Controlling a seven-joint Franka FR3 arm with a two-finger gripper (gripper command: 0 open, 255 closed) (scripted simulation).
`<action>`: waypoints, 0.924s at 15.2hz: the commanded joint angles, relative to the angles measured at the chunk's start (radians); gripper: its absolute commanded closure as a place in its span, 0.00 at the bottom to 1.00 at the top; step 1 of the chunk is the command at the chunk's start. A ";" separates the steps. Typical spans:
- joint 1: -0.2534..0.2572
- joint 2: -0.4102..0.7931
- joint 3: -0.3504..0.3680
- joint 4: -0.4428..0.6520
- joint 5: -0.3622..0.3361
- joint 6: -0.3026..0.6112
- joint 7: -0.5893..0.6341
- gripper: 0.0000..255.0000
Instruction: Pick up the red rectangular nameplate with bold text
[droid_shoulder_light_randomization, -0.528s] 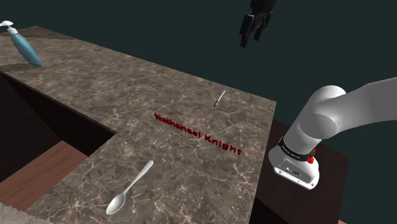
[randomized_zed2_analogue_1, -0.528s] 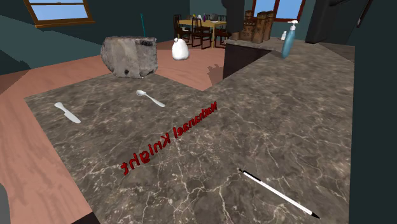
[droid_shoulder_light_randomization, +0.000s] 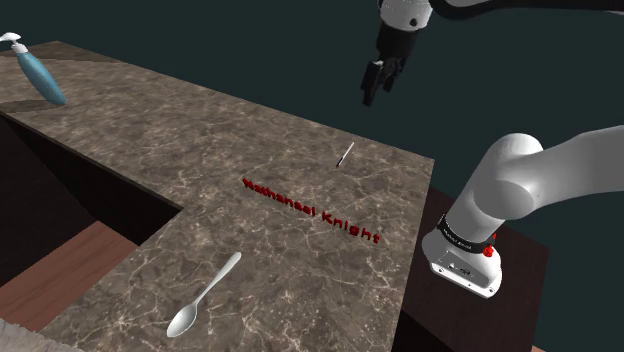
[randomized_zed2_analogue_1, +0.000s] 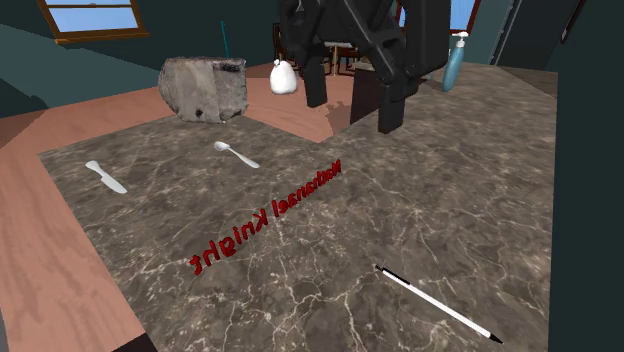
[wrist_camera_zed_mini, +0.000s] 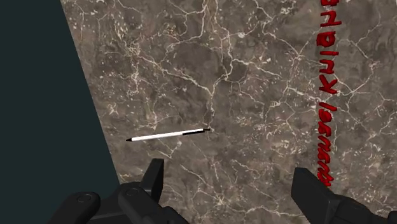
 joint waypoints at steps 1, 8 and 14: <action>0.021 -0.015 0.031 -0.060 0.015 0.054 0.015 0.00; 0.103 -0.010 0.165 -0.224 0.076 0.252 0.087 0.00; 0.167 0.067 0.300 -0.322 0.123 0.448 0.163 0.00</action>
